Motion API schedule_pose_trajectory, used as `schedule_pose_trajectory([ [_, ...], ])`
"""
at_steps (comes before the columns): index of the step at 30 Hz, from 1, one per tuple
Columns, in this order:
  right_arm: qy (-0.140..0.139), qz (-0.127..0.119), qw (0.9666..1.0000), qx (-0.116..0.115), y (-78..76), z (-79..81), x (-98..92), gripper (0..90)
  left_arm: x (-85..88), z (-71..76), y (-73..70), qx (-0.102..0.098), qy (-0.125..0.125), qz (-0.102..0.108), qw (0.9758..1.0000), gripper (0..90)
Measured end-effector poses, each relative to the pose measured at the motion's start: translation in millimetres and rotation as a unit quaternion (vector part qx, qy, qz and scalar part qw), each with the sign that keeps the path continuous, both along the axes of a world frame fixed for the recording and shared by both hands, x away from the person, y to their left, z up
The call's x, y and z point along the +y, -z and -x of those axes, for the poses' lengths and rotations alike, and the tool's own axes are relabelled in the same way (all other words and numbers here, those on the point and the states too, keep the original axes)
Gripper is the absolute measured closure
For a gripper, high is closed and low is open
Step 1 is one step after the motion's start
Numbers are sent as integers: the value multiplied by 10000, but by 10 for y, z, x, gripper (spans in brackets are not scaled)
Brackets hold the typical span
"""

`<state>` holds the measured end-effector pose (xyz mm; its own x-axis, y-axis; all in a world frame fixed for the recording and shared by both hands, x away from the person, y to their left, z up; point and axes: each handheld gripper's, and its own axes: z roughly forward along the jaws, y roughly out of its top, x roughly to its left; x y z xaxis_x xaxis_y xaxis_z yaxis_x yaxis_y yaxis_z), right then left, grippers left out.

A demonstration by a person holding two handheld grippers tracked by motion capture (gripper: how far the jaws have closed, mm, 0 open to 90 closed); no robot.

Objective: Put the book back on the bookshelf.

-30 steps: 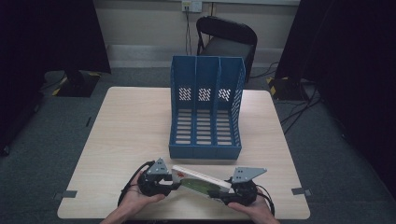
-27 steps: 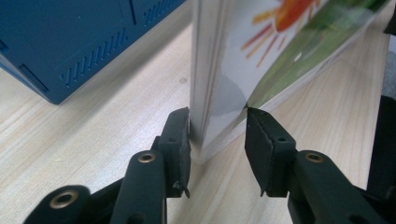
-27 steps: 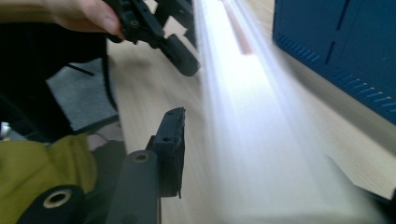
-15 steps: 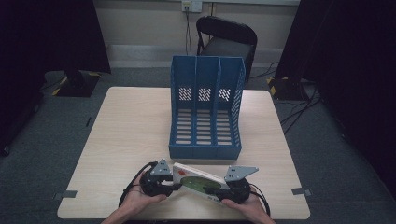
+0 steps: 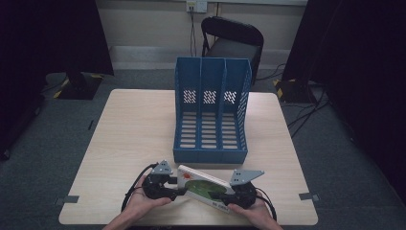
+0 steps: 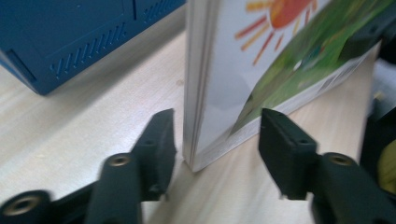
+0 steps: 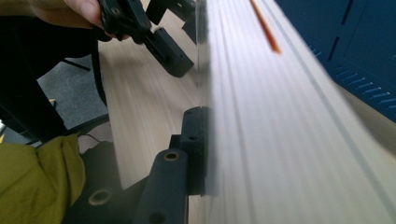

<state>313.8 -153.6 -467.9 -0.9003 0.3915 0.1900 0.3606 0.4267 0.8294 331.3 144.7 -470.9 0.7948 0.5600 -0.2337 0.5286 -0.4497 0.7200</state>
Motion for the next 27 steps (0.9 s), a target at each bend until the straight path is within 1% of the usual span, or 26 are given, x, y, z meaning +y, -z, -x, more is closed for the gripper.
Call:
schedule_pose_trajectory([
  [1,0,0,10000,0,0,0,0,763,0,0,0,0,0,0,10000,427],
  [2,25,-9,10000,42,-3,2,-2,764,20,7,-33,-129,3,-98,9999,412],
  [3,25,9,10000,22,-11,7,-1,764,32,0,-46,-189,-72,-195,9996,404],
  [4,27,9,10000,3,-22,12,1,764,40,-4,-59,-226,-124,-336,9991,376],
  [5,27,9,10000,3,-22,12,1,764,40,-4,-59,-226,-124,-336,9991,342],
  [6,-29,30,10000,-55,-37,25,3,764,75,17,-67,-268,-125,-310,9991,340],
  [7,-50,45,10000,-53,-42,30,5,764,103,27,-68,-285,-84,-402,9988,325],
  [8,-56,37,10000,-46,-44,31,4,764,155,38,-69,-253,-106,-403,9988,299],
  [9,-38,29,10000,-42,-48,34,4,764,231,49,-69,-294,-228,-380,9986,286],
  [11,-49,16,10000,-20,-53,27,-1,764,364,28,-65,-336,-390,-340,9981,280],
  [12,-24,11,10000,-1,-54,24,-1,765,424,1,-67,-334,-503,-390,9974,271],
  [13,-24,11,10000,-1,-54,24,-1,765,424,1,-67,-334,-503,-390,9974,261],
  [14,-31,22,10000,-27,-64,20,-4,765,543,-67,-86,-297,-650,-358,9968,260],
  [15,-31,22,10000,-27,-64,20,-4,765,543,-67,-86,-297,-650,-358,9968,260],
  [16,-49,8,10000,-6,-82,21,-12,765,678,-162,-89,-377,-800,-557,9945,260],
  [17,-23,1,10000,-10,-88,26,-13,765,759,-229,-71,-248,-975,-613,9930,260],
  [18,-39,-6,10000,-3,-94,26,-17,765,759,-229,-71,-248,-975,-613,9930,259],
  [19,-39,-6,10000,-3,-94,26,-17,765,808,-278,-59,-98,-1057,-719,9917,259],
  [20,-31,-4,10000,-17,-99,27,-19,765,844,-316,-49,19,-1095,-759,9911,250],
  [21,-30,7,10000,-18,-106,27,-22,765,901,-361,-31,-31,-1200,-868,9890,230],
  [22,-14,5,10000,-38,-116,34,-24,765,940,-379,-6,-81,-1320,-862,9875,230],
  [23,-10,-3,10000,-38,-130,38,-30,765,964,-389,16,-86,-1340,-843,9873,230],
  [24,-9,-20,10000,-52,-140,39,-36,765,1000,-398,62,-95,-1418,-925,9855,230],
  [25,-9,-20,10000,-52,-140,39,-36,765,1000,-398,62,-95,-1418,-925,9855,230],
  [26,16,-54,10000,-41,-168,45,-55,765,1020,-401,100,-53,-1476,-1001,9840,225],
  [27,14,-56,10000,-43,-180,47,-63,765,1029,-413,132,-19,-1444,-1166,9826,208],
])
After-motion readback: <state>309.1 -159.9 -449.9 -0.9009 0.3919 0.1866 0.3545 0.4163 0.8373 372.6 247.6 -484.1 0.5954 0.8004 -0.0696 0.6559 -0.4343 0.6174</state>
